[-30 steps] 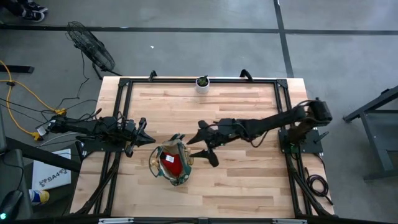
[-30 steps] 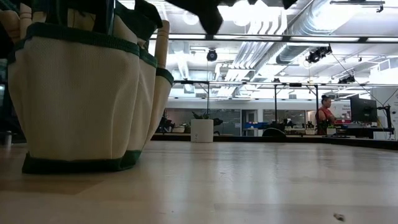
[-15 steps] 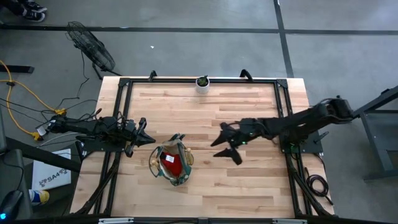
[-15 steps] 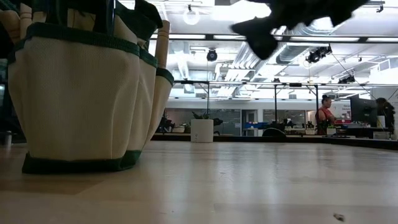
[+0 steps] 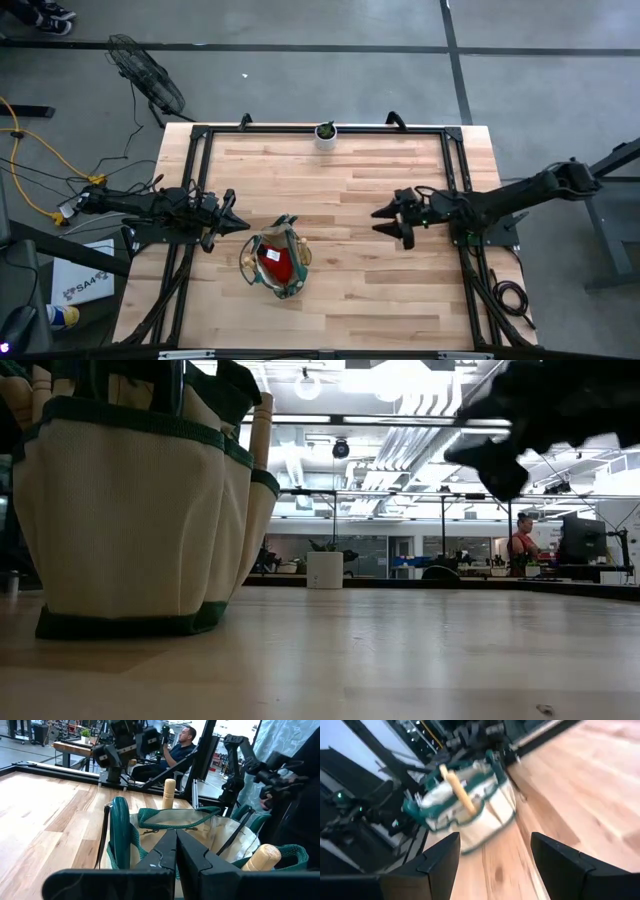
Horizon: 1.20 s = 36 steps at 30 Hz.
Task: Pick & Place Garden tools in Gardening bag
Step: Return to Home Position
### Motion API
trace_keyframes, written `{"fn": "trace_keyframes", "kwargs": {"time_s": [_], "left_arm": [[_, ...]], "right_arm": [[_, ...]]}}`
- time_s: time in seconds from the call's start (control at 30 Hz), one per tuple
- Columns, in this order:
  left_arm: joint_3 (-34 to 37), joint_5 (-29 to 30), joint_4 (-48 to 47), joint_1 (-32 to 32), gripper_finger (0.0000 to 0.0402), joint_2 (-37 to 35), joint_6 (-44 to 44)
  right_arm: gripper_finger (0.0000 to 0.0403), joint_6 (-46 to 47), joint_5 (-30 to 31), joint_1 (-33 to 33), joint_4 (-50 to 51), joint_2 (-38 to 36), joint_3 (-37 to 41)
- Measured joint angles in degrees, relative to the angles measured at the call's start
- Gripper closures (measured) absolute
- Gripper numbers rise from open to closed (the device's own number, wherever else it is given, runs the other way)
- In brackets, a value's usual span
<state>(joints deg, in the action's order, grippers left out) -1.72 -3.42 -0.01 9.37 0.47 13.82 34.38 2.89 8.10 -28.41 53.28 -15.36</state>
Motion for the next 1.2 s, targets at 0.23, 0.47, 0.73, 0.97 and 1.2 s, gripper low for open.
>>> {"fn": "trace_keyframes", "kwargs": {"time_s": [0.23,0.47,0.73,0.97,1.2], "left_arm": [[0.0,0.0,0.0,0.0,0.0402,0.0,0.0],[0.0,0.0,0.0,0.0,0.0402,0.0,0.0],[0.0,0.0,0.0,0.0,0.0402,0.0,0.0],[0.0,0.0,0.0,0.0,0.0402,0.0,0.0],[0.0,0.0,0.0,0.0,0.0402,0.0,0.0]], "right_arm": [[0.0168,-1.5,-0.9,0.4,-0.9,-9.6,7.9],[0.0168,-2.7,-4.9,-1.3,-0.8,-18.3,12.2],[0.0168,-2.8,-8.0,-4.3,3.6,-24.7,14.8],[0.0168,-5.1,-10.4,-7.7,12.6,-28.8,14.9],[0.0167,-7.5,-10.4,-10.1,23.2,-34.2,14.9]]}}
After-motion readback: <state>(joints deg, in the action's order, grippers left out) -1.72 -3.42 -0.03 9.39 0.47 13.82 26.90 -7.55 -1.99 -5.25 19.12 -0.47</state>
